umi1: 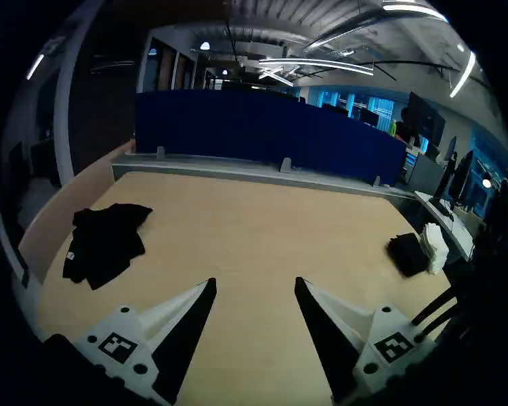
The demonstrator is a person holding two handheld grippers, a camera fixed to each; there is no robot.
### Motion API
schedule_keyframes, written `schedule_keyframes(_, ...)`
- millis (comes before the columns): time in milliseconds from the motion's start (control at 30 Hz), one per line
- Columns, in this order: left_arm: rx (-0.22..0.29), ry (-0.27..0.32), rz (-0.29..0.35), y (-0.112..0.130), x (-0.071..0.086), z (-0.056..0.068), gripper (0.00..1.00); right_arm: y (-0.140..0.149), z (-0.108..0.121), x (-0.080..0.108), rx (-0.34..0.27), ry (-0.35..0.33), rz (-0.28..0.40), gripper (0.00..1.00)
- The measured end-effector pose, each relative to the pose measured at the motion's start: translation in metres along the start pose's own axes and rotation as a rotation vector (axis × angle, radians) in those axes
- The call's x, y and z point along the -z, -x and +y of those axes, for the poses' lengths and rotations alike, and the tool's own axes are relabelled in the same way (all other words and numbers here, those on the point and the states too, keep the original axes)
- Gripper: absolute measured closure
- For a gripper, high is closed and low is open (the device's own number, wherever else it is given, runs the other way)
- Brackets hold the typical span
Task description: Fold towel
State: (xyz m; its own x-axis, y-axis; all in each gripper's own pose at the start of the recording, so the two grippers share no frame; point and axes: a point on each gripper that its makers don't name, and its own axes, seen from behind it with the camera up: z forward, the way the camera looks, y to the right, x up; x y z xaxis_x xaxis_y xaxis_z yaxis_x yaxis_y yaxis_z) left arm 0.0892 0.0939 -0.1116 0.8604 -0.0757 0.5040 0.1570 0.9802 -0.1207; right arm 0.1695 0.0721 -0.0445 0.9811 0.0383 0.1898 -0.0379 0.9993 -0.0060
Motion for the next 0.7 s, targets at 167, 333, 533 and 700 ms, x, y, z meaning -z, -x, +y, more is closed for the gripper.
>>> schedule_keyframes(167,-0.002,0.001,0.080,-0.026,-0.005,-0.003,0.15,-0.007,-0.024,0.002,-0.003,-0.024,0.007,0.00)
schedule_keyframes(333,0.001,-0.001,0.161,-0.050,-0.016,-0.008,0.15,-0.010,-0.046,0.003,-0.016,-0.039,0.012,0.00)
schedule_keyframes(533,-0.016,-0.009,0.240,-0.070,-0.030,-0.015,0.15,-0.012,-0.070,0.003,-0.005,-0.045,0.011,0.00)
schedule_keyframes(700,-0.051,-0.043,0.341,-0.092,-0.032,-0.026,0.15,-0.009,-0.090,0.002,0.007,-0.058,-0.006,0.00)
